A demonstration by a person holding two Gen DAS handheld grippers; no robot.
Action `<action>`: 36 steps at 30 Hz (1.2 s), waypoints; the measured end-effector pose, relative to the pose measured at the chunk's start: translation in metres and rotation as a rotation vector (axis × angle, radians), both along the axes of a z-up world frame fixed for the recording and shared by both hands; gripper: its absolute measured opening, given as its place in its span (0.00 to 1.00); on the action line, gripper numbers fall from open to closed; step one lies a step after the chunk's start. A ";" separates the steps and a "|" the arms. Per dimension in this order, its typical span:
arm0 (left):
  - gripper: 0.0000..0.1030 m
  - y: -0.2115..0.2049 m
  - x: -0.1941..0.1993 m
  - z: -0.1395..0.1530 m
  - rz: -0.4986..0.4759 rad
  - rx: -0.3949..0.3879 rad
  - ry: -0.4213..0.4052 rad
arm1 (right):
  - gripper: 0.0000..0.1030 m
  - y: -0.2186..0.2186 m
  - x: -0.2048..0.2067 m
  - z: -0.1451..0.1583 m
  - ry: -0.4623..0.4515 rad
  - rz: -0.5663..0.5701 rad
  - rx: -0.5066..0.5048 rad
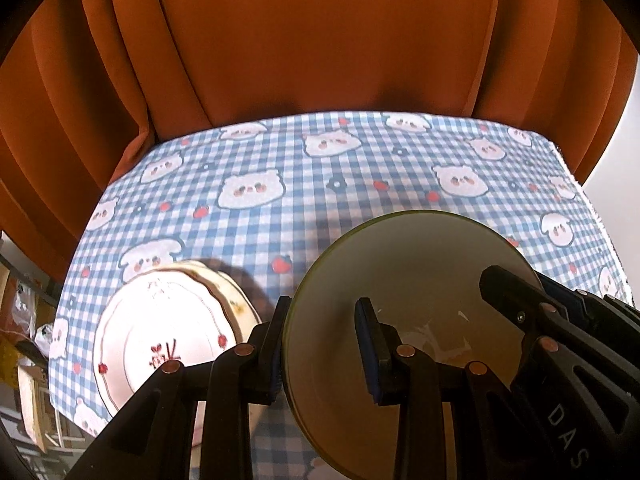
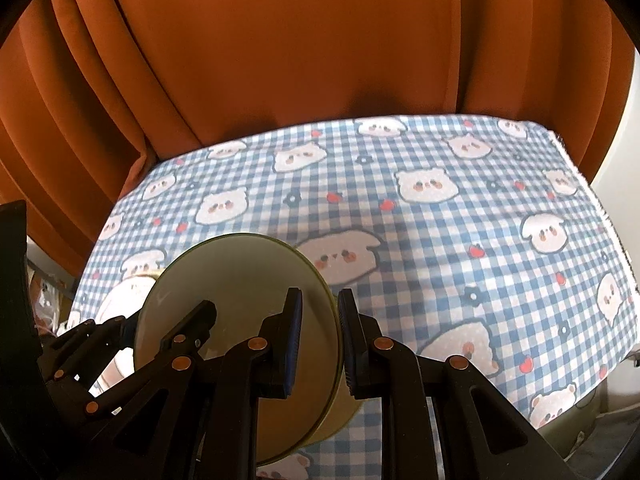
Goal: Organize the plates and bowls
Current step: 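Lift the third bowl with both grippers and carry it toward the bowls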
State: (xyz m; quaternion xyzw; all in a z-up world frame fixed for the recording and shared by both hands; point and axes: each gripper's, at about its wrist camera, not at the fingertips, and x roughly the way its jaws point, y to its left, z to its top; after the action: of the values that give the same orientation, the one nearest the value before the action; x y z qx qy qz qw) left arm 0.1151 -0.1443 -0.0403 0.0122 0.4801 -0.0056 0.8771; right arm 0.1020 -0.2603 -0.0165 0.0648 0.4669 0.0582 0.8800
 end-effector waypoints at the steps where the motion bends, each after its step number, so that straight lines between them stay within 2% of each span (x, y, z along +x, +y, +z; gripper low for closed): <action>1: 0.30 -0.002 -0.001 -0.003 0.007 0.001 0.009 | 0.21 -0.001 0.000 -0.002 0.006 0.004 0.001; 11: 0.30 -0.012 -0.003 -0.024 0.068 0.013 0.061 | 0.21 -0.010 0.006 -0.026 0.060 0.065 0.014; 14: 0.30 -0.010 -0.002 -0.029 0.095 -0.008 0.076 | 0.21 -0.011 0.009 -0.033 0.076 0.084 0.015; 27: 0.30 -0.014 0.000 -0.046 0.151 -0.025 0.122 | 0.21 -0.006 0.016 -0.037 0.032 0.181 -0.074; 36: 0.30 -0.015 0.001 -0.051 0.153 -0.024 0.126 | 0.21 -0.002 0.015 -0.038 0.016 0.195 -0.124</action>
State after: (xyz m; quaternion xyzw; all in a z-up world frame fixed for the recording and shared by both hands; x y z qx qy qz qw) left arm 0.1160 -0.1596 -0.0912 -0.0353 0.5338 0.0550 0.8431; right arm 0.1165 -0.2619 -0.0546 -0.0351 0.4805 0.1142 0.8688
